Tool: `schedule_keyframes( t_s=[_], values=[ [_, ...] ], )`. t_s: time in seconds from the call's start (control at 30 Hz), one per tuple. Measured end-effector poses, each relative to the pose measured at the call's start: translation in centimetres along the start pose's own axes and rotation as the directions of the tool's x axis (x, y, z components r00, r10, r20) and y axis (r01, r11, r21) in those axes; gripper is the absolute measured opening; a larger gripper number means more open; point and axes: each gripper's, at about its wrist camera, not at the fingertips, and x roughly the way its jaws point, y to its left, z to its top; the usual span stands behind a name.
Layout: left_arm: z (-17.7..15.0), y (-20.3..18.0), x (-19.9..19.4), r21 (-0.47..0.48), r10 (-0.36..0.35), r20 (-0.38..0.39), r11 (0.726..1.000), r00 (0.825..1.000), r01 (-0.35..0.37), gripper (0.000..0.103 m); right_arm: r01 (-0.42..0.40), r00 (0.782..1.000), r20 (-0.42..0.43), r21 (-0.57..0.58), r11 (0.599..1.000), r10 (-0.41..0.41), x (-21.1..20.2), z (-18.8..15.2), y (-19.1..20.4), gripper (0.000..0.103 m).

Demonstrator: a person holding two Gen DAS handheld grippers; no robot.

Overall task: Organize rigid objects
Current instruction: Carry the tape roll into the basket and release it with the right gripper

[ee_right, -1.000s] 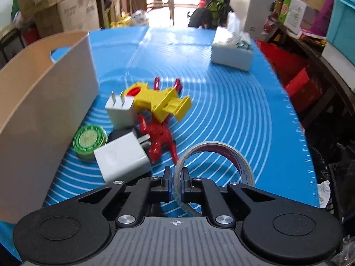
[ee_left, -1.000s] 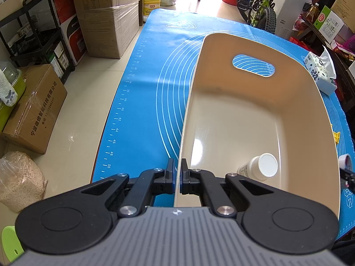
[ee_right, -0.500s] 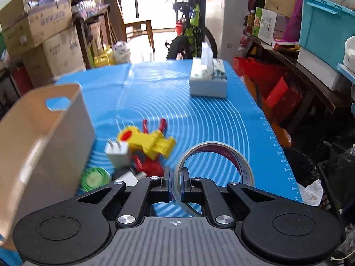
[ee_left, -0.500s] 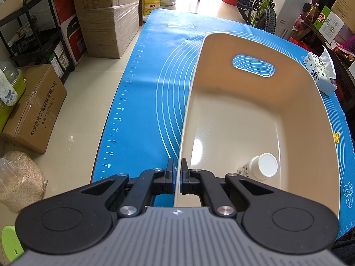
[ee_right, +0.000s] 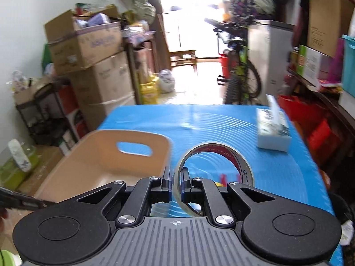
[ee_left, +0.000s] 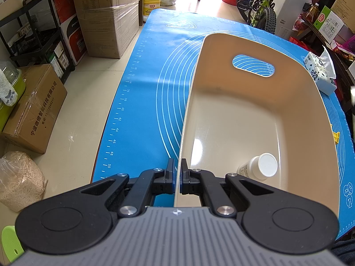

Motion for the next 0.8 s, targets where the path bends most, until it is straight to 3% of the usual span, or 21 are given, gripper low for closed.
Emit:
schedule_keyframes(
  t_s=[0.17, 0.43, 0.8],
  values=[
    [0.0, 0.0, 0.0, -0.001, -0.001, 0.000, 1.000, 1.000, 0.001, 0.005, -0.087, 0.996, -0.015, -0.065, 0.994, 0.086, 1.9, 0.8, 4.3, 0.019],
    [0.0, 0.0, 0.0, 0.000, -0.001, 0.000, 1.000, 1.000, 0.001, 0.005, -0.185, 0.978, -0.124, -0.117, 0.976, 0.170, 5.6, -0.6, 9.7, 0.018],
    [0.0, 0.0, 0.0, -0.001, 0.000, 0.000, 1.000, 1.000, 0.000, 0.005, -0.204, 0.944, -0.288, -0.123, 0.971, 0.162, 8.7, -3.3, 12.0, 0.018]
  ],
)
